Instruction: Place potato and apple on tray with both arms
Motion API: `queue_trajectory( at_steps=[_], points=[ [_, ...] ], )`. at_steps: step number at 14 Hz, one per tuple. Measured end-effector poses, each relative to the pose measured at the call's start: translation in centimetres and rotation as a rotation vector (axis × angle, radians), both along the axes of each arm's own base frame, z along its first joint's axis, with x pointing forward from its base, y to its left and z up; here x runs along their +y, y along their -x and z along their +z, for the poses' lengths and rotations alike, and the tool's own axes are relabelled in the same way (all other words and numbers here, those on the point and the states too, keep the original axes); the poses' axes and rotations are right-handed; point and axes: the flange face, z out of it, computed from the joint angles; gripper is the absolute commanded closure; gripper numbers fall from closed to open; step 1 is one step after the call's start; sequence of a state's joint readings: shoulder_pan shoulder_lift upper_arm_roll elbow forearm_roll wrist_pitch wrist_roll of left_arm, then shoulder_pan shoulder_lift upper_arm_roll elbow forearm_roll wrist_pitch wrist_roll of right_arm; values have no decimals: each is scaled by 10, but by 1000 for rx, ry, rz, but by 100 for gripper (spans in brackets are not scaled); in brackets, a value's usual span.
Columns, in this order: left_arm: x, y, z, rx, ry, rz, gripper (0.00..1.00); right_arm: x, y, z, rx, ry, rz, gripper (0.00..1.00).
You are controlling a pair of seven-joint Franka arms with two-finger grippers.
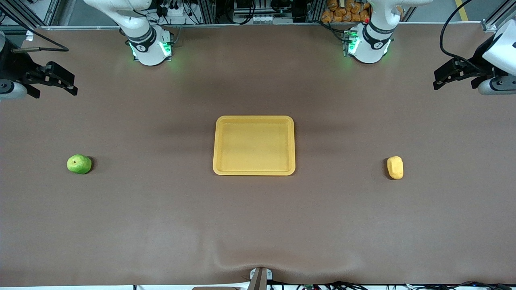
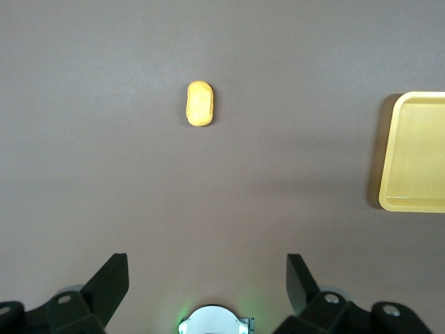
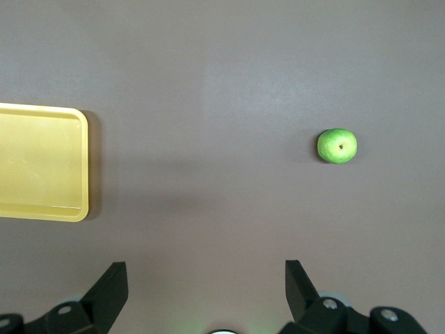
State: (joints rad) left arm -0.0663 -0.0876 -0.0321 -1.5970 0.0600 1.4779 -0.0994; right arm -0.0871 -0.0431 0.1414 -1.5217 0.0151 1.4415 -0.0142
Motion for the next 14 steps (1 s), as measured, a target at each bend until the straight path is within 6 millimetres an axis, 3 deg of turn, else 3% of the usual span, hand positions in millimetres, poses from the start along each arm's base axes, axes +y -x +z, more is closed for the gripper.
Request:
queue_trajectory(
  at_steps=[8, 14],
  points=[
    [1, 0, 1, 1, 18, 6, 0, -2, -1, -1, 2, 0, -4, 0],
    [16, -1, 1, 5, 19, 32, 0, -16, -7, -12, 22, 1, -29, 0]
  ],
)
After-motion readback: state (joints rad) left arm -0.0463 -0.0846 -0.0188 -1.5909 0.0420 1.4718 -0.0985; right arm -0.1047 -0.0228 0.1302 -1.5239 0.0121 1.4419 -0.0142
